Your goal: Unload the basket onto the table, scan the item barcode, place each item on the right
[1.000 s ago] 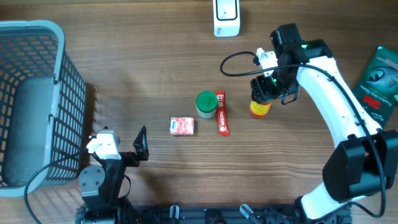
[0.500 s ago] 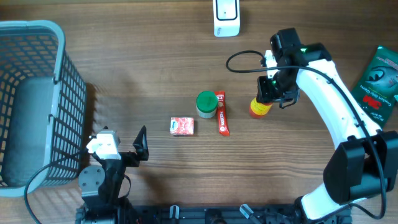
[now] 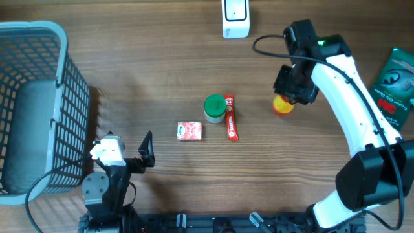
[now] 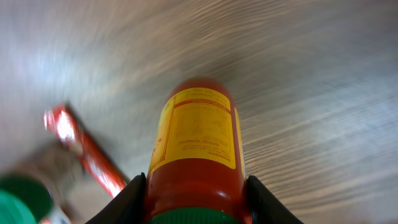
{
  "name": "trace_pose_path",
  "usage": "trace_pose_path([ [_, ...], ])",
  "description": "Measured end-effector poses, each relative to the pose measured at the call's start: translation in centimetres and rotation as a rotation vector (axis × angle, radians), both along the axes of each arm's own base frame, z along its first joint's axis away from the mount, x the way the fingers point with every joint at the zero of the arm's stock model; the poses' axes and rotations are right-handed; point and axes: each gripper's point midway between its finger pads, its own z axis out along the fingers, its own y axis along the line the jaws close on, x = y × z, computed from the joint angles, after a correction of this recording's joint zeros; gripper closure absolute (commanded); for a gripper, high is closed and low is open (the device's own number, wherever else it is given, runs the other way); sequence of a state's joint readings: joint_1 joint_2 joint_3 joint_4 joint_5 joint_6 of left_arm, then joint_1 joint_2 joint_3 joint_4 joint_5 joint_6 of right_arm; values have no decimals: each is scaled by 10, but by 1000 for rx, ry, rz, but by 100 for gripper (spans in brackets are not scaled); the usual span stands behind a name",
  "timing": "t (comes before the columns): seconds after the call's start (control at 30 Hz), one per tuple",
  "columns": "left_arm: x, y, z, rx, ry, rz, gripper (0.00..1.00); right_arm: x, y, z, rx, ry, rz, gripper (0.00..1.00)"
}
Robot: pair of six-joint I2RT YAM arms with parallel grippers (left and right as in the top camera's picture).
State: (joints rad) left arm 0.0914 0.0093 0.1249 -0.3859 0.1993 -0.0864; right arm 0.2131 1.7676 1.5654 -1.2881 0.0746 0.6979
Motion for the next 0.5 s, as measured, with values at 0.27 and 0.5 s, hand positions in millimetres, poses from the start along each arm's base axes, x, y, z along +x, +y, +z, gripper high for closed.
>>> trace_pose_path([
  [0.27, 0, 0, 0, 0, 0, 0, 0, -7, -14, -10, -74, -50, -530, 68],
  [0.5, 0, 0, 0, 0, 0, 0, 0, -15, -2, -24, -72, -69, -741, 45],
])
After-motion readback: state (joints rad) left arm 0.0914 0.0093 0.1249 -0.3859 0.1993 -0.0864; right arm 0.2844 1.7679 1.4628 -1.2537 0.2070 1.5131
